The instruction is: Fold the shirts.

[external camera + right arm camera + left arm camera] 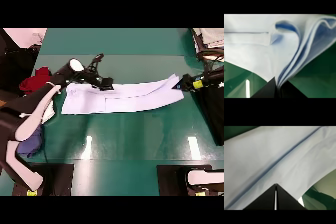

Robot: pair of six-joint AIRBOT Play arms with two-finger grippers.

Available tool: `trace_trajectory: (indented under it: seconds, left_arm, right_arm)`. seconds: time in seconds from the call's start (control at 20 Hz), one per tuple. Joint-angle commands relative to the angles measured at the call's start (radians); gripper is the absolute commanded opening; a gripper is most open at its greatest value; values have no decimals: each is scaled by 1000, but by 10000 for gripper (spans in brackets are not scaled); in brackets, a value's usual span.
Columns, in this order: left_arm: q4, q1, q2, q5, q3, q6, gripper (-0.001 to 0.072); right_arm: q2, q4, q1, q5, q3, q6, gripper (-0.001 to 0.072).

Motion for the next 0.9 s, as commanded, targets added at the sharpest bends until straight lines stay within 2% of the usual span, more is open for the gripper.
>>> trace_trajectory:
  seconds: [0.0, 0.25, 0.65, 0.85]
  left_arm:
    - [2, -70, -125, -27, 158, -34, 26]
    - [19, -117, -196, -12, 210, -70, 26]
    - [24, -118, -209, -4, 211, -69, 26]
    - [50, -95, -204, -94, 265, -68, 25]
  right_arm:
    - [108, 188, 7, -2, 2, 19, 13]
    - [122, 217, 85, 27, 174, 39, 12]
    - [-18, 209, 335, 29, 478, 63, 12]
    - [-80, 89, 422, 39, 591, 62, 12]
